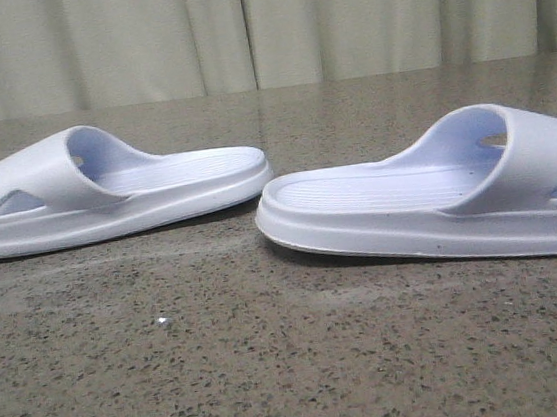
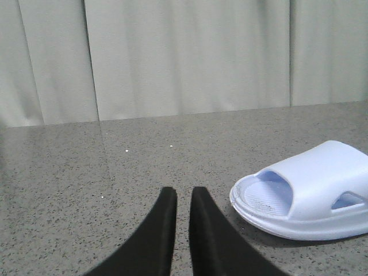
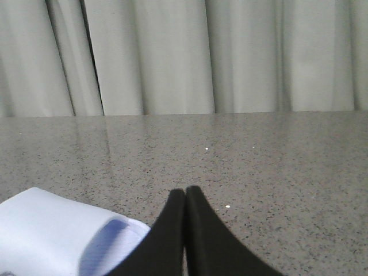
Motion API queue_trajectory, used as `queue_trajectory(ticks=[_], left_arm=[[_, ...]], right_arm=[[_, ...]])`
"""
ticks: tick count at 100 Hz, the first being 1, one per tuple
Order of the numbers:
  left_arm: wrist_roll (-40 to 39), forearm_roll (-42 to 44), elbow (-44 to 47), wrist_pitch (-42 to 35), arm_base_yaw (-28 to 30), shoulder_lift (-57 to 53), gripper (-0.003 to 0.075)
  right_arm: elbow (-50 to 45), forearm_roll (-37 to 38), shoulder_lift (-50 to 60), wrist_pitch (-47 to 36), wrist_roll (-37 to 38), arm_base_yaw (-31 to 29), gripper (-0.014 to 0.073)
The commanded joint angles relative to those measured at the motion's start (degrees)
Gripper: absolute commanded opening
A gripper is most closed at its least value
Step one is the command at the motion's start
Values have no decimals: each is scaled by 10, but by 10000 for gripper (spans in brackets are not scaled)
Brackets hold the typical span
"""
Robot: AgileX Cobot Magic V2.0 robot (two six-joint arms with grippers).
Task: Insert blue slippers together front up
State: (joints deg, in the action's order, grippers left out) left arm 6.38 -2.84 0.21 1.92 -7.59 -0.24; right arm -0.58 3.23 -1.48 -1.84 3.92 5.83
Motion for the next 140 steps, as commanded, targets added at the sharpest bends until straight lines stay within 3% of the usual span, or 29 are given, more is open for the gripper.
queue_trajectory(ticks=[1, 140], left_arm=[[-6, -6, 4, -48, 0, -17, 16], [-6, -6, 4, -61, 0, -17, 16]], right_arm=[[-12, 6, -5, -47, -4, 1, -107], [-12, 6, -5, -60, -4, 1, -107]])
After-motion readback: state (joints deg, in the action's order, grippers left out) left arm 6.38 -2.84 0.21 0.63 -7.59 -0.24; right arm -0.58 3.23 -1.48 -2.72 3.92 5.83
